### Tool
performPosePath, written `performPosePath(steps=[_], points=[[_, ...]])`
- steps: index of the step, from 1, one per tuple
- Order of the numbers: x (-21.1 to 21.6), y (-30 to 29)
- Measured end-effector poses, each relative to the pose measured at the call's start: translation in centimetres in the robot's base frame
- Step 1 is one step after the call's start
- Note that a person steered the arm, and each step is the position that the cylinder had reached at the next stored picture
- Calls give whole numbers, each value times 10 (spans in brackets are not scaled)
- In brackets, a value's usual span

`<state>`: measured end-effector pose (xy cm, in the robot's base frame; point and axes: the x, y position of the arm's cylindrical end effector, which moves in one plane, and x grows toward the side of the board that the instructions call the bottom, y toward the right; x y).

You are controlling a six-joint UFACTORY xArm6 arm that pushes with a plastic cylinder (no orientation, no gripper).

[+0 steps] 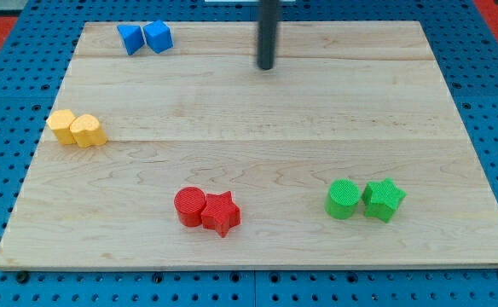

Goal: Push the triangle into the cube

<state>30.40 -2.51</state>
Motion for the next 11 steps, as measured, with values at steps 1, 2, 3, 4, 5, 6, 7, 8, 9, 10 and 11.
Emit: performPosePath(steps=[1, 2, 3, 4, 5, 6, 7, 8, 9, 10, 11], points=[[-5, -114], [-21, -197], [-27, -277], [-48, -251], [-50, -218], [-53, -219], [-73, -192], [-76, -190], [-79, -199], [-78, -156], [-73, -136]])
